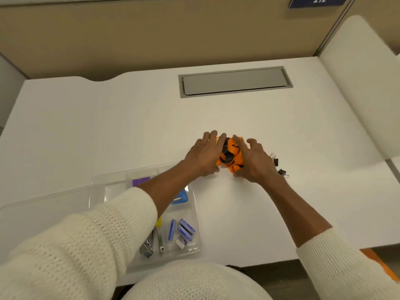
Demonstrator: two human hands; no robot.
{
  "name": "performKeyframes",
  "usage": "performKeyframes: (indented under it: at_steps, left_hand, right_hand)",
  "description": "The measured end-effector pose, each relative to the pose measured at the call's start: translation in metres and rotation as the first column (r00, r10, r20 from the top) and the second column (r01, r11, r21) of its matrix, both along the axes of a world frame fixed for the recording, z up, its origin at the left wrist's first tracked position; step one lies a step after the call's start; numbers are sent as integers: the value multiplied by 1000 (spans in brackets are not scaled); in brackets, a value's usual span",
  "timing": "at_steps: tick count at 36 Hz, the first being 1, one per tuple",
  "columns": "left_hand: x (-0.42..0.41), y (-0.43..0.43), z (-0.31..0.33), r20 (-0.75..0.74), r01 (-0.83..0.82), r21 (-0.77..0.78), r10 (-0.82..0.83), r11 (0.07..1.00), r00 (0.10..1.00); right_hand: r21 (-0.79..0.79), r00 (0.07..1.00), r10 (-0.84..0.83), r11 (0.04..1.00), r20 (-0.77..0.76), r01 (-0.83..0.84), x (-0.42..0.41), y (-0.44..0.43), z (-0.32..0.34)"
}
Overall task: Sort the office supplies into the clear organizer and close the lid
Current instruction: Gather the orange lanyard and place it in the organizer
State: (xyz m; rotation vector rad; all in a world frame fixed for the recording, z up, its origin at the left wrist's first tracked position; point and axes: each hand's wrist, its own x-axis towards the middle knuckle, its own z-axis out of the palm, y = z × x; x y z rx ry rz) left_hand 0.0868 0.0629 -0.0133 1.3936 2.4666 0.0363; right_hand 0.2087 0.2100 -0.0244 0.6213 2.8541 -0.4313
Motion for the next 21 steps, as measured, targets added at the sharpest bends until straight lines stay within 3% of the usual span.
performKeyframes:
  at_steps: [6,12,21]
  left_hand:
    - [-9,10,-19,202,-22,-22,26,999,979]
    - [-7,15,-25,375,-227,114,170,967,911]
    - [-5,5,-9,431,-388,228,265,893,862]
  right_hand:
    - [10,998,49,999,46,-50,-17,2,-12]
    - [-244,983,-141,964,-117,109,-29,-1,-21]
    - [-338,940,-271,921,-207,191,-30,-7,-17]
